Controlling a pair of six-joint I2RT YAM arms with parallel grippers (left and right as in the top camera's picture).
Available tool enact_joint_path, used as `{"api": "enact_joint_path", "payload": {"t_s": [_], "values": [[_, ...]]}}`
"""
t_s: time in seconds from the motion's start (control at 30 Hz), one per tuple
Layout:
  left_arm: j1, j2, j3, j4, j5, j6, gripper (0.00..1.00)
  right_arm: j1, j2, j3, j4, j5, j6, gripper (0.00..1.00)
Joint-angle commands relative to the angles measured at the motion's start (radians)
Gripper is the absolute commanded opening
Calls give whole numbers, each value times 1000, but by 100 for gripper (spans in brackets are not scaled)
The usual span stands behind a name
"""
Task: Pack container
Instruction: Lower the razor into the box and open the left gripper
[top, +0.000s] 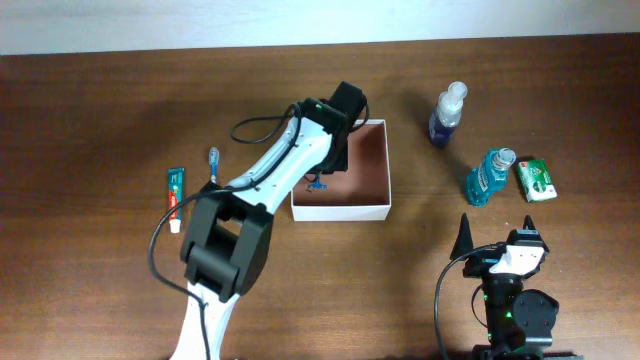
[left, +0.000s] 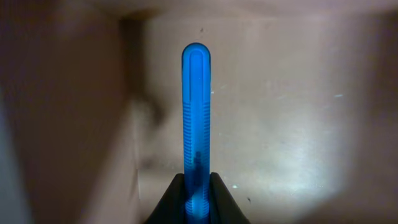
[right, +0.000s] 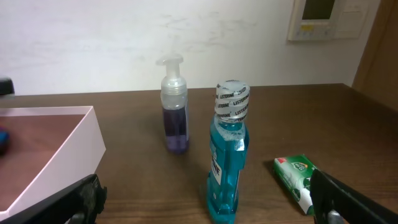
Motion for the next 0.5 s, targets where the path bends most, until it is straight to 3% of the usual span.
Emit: {"api": "enact_joint_path", "payload": {"t_s": [0.0,0.47], "values": [[9,16,0,2,-19,-12,9,-6,-6,-5,-8,9,1,98],[9,16,0,-8,-22,-12,16,-6,-6,-5,-8,9,1,98]]}}
